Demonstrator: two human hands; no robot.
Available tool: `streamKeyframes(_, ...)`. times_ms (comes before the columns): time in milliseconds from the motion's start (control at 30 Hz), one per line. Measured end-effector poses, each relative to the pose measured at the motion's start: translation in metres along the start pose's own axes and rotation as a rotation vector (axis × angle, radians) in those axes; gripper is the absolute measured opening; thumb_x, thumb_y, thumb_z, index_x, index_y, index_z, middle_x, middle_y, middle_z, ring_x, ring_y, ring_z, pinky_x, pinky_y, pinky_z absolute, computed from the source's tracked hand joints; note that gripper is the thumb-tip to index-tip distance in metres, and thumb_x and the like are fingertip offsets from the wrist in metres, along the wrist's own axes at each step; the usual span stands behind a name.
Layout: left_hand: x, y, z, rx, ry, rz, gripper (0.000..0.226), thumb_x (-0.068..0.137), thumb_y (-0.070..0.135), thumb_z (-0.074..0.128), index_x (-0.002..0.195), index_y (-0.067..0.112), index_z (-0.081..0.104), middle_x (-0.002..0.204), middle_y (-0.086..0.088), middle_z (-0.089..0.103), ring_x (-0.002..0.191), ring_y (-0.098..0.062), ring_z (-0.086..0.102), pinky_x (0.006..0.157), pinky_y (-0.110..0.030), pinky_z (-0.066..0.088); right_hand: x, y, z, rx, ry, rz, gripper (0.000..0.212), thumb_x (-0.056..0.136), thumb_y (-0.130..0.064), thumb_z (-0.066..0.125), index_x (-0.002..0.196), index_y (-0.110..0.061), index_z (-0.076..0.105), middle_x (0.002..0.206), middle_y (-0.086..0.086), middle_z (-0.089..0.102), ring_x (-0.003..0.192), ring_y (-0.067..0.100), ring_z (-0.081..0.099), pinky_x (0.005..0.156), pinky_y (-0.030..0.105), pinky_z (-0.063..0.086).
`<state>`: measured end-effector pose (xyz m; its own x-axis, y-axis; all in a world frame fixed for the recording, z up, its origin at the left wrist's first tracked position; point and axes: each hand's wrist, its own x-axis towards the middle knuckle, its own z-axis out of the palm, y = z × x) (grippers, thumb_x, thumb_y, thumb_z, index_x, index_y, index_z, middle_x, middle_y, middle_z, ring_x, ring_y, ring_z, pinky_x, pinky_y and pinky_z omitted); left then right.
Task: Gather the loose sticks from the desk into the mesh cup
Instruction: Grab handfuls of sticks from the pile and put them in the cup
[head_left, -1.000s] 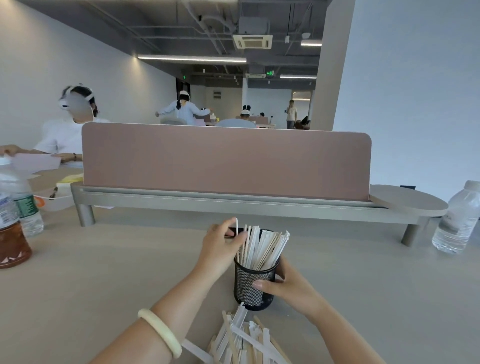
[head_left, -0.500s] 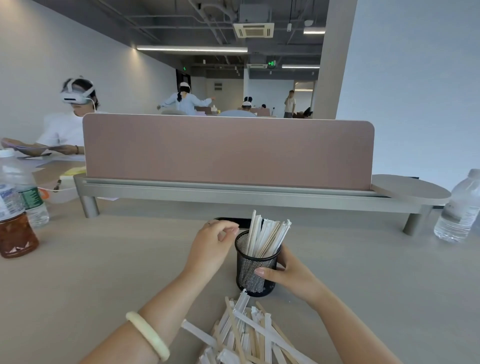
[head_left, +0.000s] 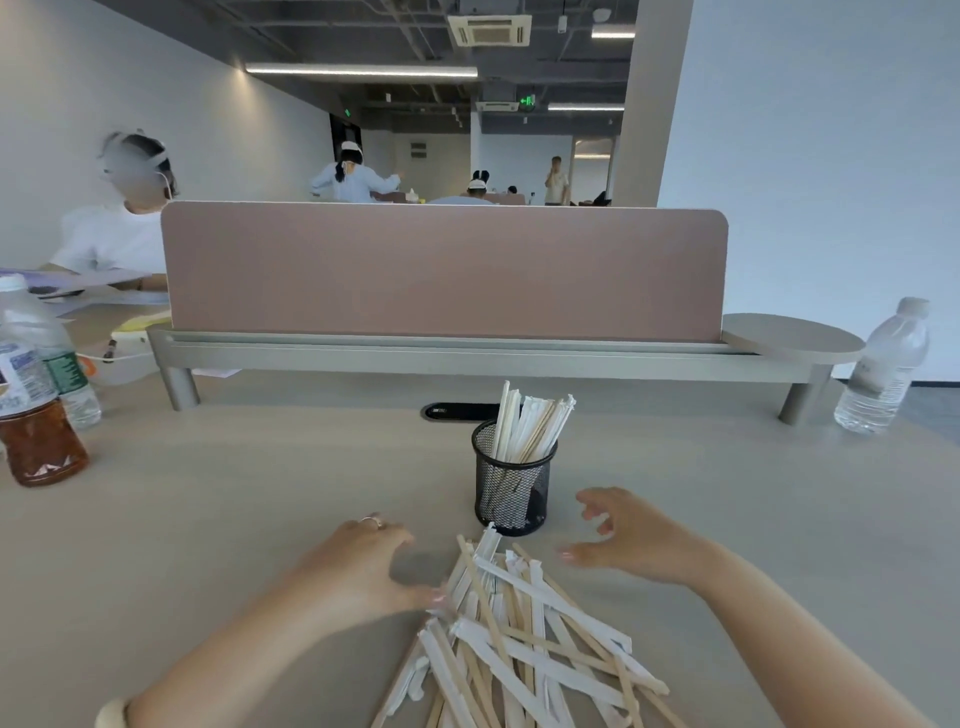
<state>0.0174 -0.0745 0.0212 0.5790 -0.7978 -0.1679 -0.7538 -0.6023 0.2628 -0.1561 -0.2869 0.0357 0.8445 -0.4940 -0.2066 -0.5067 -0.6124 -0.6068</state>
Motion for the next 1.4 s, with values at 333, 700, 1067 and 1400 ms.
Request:
streamKeyframes(333, -0.01, 0.023, 0.014, -0.182, -0.012, 0.009, 0.095, 0.06, 0.07, 0.064, 0.139, 0.028, 0.032, 0.145, 0.002, 0.035, 0.13, -0.017, 0.039, 0.105, -0.035, 0.037, -0.022, -0.035, 0.045, -0.429, -0.074, -0.019, 0.043, 0.074, -0.051, 0.067, 0.076, -0.015, 0.046, 0.081, 0.002, 0.042, 0.07, 0.015, 0.043, 0.056, 0.025, 0.03)
streamKeyframes(700, -0.016, 0.029, 0.022, -0.427, 0.121, 0.08, 0.072, 0.073, 0.045, 0.07, 0.134, 0.027, 0.036, 0.135, 0.002, 0.036, 0.108, -0.011, 0.052, 0.092, -0.026, 0.039, -0.005, -0.046, 0.051, -0.217, -0.05, 0.044, 0.041, 0.078, -0.014, 0.062, 0.055, -0.015, 0.028, 0.058, -0.001, 0.03, 0.049, 0.011, 0.028, 0.043, 0.021, 0.02)
streamKeyframes(1067, -0.022, 0.012, 0.012, -0.121, 0.058, -0.044, 0.05, 0.067, 0.063, 0.063, 0.09, 0.022, 0.047, 0.088, 0.011, 0.049, 0.082, -0.011, 0.049, 0.065, -0.025, 0.036, -0.007, -0.028, 0.018, 0.465, -0.266, 0.019, 0.01, 0.093, -0.003, 0.046, 0.102, -0.005, 0.05, 0.088, 0.012, 0.069, 0.072, 0.017, 0.068, 0.065, 0.026, 0.058)
streamKeyframes(1400, -0.022, 0.028, 0.025, -0.057, 0.083, -0.087, 0.055, 0.068, 0.071, 0.054, 0.078, 0.017, 0.046, 0.081, 0.003, 0.05, 0.069, -0.012, 0.044, 0.056, -0.025, 0.031, -0.002, -0.029, 0.028, 0.77, 0.067, -0.267, 0.012, 0.099, -0.019, 0.041, 0.106, -0.011, 0.048, 0.064, -0.003, 0.037, 0.055, 0.009, 0.039, 0.064, 0.025, 0.04)
